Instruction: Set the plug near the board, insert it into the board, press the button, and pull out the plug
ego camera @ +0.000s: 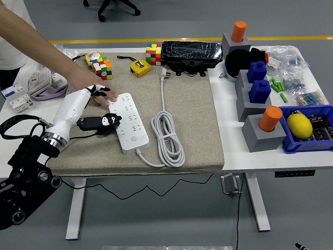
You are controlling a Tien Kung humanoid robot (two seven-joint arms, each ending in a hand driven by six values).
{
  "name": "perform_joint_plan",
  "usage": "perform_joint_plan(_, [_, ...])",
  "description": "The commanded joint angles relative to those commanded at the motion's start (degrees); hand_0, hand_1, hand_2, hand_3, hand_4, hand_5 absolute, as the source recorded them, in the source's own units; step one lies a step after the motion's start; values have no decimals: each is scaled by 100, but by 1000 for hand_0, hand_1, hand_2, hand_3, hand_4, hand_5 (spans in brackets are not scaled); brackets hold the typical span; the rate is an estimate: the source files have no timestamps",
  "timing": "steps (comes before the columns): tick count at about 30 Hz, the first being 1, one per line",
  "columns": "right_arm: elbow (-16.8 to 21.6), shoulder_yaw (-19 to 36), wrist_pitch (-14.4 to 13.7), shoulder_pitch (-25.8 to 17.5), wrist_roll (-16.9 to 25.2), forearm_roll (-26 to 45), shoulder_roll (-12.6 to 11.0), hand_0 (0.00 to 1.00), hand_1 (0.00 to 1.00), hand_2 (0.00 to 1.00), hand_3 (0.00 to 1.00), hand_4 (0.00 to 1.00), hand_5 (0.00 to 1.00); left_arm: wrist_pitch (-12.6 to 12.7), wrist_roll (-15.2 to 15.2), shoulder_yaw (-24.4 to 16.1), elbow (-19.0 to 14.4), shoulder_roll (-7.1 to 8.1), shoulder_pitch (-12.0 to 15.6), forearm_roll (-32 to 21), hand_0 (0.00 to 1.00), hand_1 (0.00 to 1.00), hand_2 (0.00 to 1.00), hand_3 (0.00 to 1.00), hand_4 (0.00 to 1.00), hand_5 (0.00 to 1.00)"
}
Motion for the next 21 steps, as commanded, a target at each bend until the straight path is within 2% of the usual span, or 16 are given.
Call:
perform_joint_plan(4, [4,-25,-1,-5,2,2,-4,654,654,660,572,992,561,-63,66,-9,-47,25,205,5,696,716,718,747,911,540])
perform_joint_plan(5, [4,-28,-2,-1,3,1,-5,654,654,660,572,992,560,-82,83,-6,-61,32,227,6,758,769,755,746,876,550])
perform_joint_plan(6, [4,-30,-2,6,3,0,-7,654,654,660,572,992,560,-110,106,7,-76,40,242,-1,758,769,755,746,876,550])
perform_joint_plan(21, [-5,-63,-1,31,3,11,-25,654,654,660,573,992,560,-320,277,256,-54,38,196,-52,767,779,753,740,860,557])
